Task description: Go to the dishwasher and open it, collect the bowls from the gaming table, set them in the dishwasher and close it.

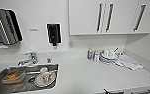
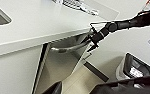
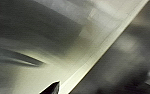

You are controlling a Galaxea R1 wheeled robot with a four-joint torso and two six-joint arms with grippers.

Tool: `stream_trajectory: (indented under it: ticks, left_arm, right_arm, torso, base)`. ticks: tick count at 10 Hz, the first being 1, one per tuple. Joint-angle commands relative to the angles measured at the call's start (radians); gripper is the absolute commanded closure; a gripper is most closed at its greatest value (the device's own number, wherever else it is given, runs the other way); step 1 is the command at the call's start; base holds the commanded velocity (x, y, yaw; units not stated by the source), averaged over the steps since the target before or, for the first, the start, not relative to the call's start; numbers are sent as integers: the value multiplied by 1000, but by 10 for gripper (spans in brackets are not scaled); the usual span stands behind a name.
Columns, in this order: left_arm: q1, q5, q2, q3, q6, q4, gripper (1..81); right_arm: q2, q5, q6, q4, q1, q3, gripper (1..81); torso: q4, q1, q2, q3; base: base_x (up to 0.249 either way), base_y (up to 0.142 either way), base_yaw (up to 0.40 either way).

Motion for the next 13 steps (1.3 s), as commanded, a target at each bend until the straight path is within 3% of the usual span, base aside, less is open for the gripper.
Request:
stream_trajectory:
  ticks: [1,7,13]
  left_arm:
    - [-58,12,-40,14,11,20,10]
    - [-58,11,-35,12,6,19,10]
    - [-58,12,-32,12,3,20,10]
  right_arm:
    - [-73,-81,-9,-53,36,69,10]
    - [-187,-81,-12,-105,-32,170,10]
    - [-32,-71,-10,-159,-116,63,10]
  torso:
    - [0,0,0,0]
    - [0,0,0,0]
    - [0,0,0,0]
  base:
    - [0,0,0]
    - [0,0,0]
    - [0,0,0]
